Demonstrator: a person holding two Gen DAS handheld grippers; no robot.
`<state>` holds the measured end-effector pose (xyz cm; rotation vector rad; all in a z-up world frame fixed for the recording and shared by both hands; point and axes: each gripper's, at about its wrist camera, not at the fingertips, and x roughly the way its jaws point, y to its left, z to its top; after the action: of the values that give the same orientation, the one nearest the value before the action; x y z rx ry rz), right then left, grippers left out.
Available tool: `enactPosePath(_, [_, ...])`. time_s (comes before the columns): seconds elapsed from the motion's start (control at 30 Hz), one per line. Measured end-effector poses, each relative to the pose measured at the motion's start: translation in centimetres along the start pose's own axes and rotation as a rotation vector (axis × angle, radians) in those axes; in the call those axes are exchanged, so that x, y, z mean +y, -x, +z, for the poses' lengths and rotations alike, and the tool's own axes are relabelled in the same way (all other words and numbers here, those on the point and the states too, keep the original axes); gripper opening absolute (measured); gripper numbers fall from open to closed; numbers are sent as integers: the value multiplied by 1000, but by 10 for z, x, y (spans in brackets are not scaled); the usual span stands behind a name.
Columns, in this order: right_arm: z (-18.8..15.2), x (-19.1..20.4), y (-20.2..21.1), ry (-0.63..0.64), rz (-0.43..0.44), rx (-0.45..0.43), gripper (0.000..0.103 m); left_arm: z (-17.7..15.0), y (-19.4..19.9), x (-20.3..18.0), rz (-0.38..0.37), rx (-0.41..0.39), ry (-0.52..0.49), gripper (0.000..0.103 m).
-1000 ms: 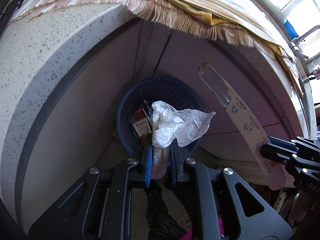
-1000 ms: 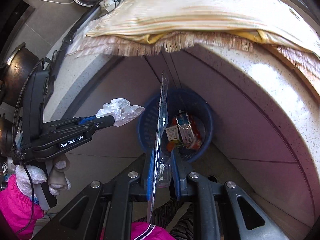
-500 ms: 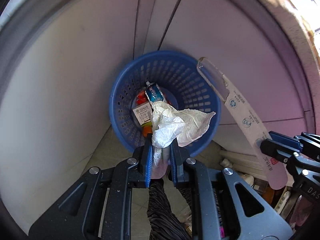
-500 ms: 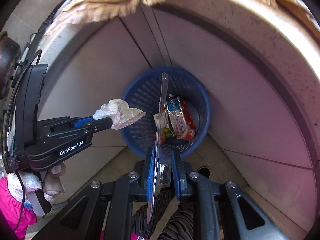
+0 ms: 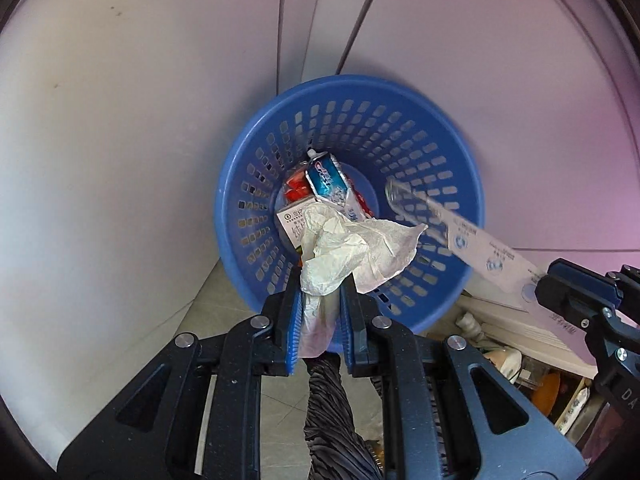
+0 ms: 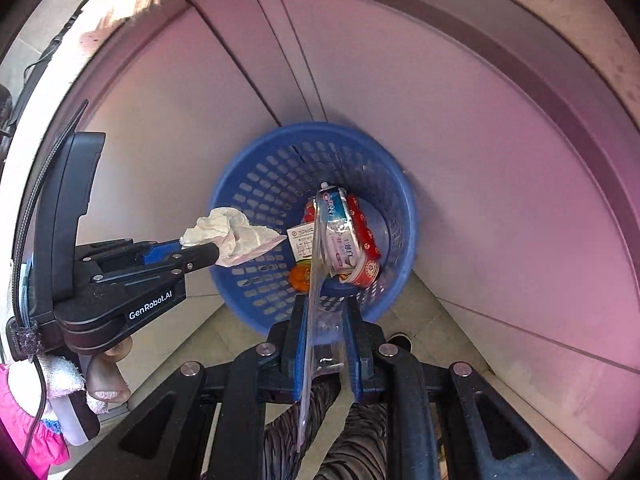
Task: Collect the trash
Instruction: 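Open both tools to drop the wrap and strip into the basket, then raise both tools back over the cloth toward the clear water bottle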
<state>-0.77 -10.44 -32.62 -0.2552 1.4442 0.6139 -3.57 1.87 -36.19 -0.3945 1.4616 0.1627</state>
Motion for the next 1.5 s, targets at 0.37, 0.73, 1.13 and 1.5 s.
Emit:
enactPosePath(0.37, [8,-9,-6,-11,-14,-5,17,13,-6,-1,22,-3,-21,31])
enactPosePath(0.73, [13,-5,9,17,-27,-39,47,15,6,4,38,-29,-12,61])
enactPosePath(1.13, [10,-1,46,6,10,-97,66,7,41,0,16,-74,-18,61])
enactPosePath(1.5, [4,-3,123,-12,85,-236,73,-1,113,-13,-37,-188,-65,61])
